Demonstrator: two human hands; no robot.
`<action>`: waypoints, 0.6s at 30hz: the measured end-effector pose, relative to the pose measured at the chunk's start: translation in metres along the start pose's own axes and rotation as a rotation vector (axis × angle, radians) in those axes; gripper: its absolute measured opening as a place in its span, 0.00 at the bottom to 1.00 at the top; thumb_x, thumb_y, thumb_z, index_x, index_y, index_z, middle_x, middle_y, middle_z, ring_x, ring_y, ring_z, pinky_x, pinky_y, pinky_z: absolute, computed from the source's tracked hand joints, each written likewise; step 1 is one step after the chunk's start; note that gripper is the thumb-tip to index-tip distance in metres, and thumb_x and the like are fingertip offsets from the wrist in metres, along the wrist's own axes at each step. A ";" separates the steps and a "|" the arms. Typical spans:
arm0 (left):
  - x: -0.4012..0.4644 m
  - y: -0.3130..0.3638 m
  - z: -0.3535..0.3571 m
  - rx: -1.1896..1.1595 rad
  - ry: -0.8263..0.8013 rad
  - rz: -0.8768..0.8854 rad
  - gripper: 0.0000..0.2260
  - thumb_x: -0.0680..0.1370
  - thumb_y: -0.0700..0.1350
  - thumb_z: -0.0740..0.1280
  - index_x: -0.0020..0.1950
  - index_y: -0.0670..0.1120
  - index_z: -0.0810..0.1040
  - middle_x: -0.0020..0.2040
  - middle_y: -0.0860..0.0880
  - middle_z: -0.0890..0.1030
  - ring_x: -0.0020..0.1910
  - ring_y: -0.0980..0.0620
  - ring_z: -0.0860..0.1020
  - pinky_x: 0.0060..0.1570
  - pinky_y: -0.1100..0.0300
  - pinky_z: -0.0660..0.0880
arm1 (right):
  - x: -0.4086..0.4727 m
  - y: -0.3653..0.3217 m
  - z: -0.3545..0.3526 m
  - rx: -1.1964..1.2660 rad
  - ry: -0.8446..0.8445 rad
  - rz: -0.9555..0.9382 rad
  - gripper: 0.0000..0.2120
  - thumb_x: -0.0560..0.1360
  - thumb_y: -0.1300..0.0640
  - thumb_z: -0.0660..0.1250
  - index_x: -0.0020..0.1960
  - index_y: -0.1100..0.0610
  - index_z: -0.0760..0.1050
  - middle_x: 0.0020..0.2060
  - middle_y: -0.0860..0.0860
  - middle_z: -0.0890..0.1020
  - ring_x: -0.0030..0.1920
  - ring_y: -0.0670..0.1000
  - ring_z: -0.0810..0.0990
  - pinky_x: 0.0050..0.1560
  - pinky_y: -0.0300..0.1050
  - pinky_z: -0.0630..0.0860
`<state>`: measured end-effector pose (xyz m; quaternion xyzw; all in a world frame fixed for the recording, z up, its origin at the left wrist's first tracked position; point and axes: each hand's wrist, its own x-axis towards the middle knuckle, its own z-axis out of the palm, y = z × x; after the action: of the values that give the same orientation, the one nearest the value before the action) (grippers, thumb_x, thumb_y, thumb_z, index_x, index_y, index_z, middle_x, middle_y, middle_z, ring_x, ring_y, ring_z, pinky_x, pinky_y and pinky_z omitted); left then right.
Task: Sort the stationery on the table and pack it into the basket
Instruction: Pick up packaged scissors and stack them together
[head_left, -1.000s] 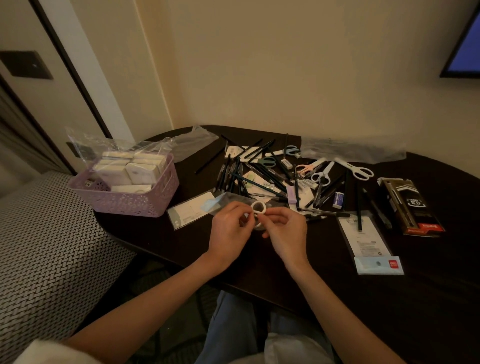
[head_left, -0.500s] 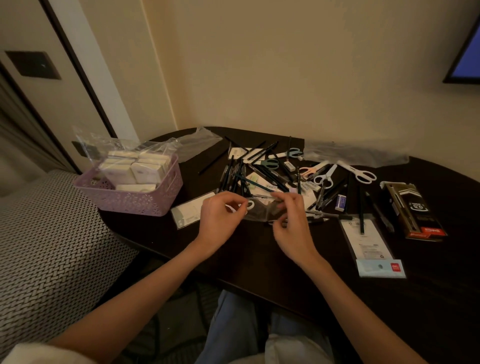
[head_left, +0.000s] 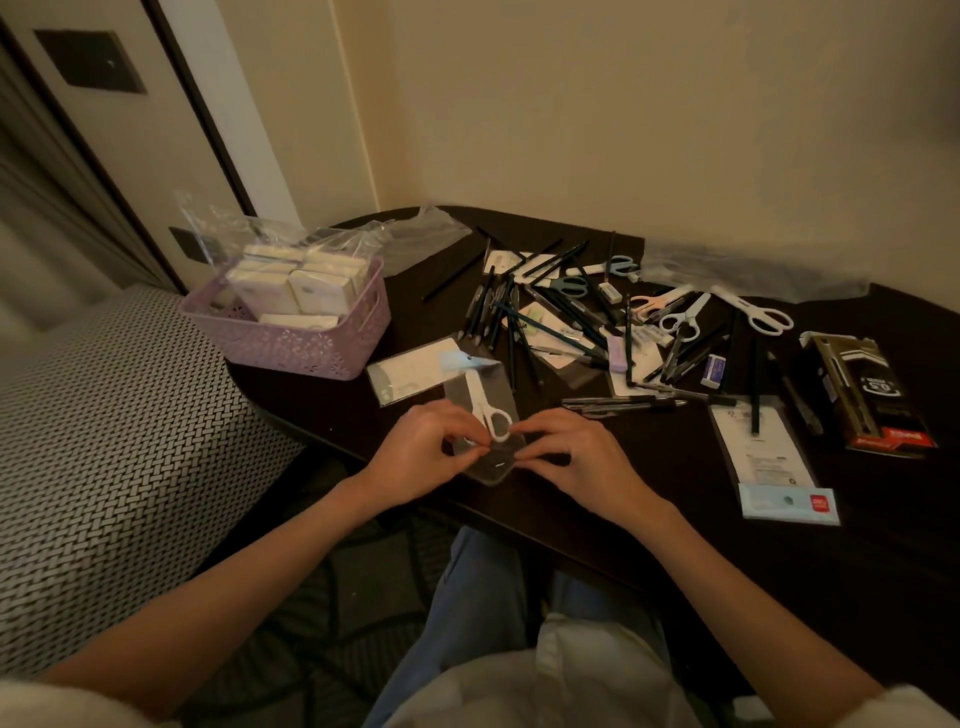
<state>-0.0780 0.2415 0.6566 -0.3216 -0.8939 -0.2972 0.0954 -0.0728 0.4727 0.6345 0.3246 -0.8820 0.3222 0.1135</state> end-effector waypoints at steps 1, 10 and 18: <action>-0.005 -0.003 0.003 0.022 -0.024 0.005 0.07 0.71 0.41 0.75 0.49 0.48 0.85 0.48 0.53 0.84 0.48 0.57 0.79 0.49 0.56 0.79 | -0.003 0.000 0.002 -0.014 -0.025 0.010 0.08 0.70 0.57 0.75 0.49 0.52 0.85 0.54 0.46 0.83 0.57 0.44 0.77 0.56 0.48 0.78; -0.028 -0.003 0.004 0.047 -0.142 0.056 0.18 0.75 0.61 0.66 0.50 0.48 0.85 0.53 0.53 0.81 0.53 0.59 0.77 0.52 0.59 0.76 | -0.016 -0.003 0.009 -0.089 -0.050 0.037 0.07 0.73 0.54 0.72 0.50 0.53 0.82 0.54 0.45 0.83 0.58 0.43 0.77 0.56 0.41 0.76; -0.029 -0.005 0.006 -0.010 -0.060 -0.087 0.11 0.76 0.52 0.67 0.50 0.47 0.84 0.47 0.52 0.83 0.47 0.59 0.79 0.49 0.59 0.78 | -0.009 -0.004 0.013 0.045 -0.034 0.158 0.06 0.73 0.52 0.71 0.49 0.52 0.82 0.51 0.45 0.81 0.55 0.41 0.75 0.56 0.40 0.75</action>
<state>-0.0586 0.2271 0.6395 -0.2914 -0.9081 -0.2957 0.0541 -0.0633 0.4661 0.6226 0.2619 -0.8992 0.3444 0.0655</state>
